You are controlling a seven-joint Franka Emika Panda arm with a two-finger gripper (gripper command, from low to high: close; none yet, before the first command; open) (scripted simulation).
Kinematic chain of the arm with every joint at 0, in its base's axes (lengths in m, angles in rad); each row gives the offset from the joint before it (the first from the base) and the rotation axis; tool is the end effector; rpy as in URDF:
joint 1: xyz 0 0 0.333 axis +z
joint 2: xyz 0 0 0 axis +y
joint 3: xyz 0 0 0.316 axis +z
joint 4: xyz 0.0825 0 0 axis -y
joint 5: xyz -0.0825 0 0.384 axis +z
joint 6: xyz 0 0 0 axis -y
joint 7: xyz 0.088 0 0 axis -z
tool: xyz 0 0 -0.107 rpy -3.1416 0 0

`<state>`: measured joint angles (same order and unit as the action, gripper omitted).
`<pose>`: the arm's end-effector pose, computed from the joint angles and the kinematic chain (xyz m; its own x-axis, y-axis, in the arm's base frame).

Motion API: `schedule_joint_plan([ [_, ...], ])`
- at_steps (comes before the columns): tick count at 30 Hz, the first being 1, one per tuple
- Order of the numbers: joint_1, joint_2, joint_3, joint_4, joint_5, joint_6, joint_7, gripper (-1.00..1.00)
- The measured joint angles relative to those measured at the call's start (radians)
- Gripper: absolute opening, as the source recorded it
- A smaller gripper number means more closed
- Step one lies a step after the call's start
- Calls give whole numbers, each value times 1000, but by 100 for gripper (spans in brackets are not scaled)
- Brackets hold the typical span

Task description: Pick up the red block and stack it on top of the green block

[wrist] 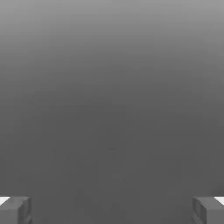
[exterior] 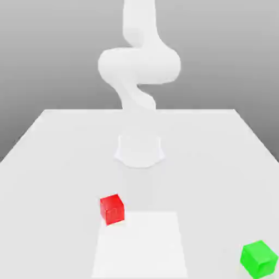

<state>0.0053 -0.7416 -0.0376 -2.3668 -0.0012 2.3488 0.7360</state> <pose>0.3719 -0.0167 0.6611 0.5402 -0.6953 0.4741 -0.5195 -0.7188 -0.4621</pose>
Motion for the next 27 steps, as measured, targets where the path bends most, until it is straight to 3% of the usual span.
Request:
schedule_joint_plan([
  [13, 38, 375, -196, -423, -62, 304, -374, 0],
  [17, 38, 573, -240, -545, -87, 452, -505, 0],
  [23, 41, 774, -211, -551, 60, 608, -654, 0],
  [27, -32, 867, -108, -540, 177, 686, -736, 0],
])
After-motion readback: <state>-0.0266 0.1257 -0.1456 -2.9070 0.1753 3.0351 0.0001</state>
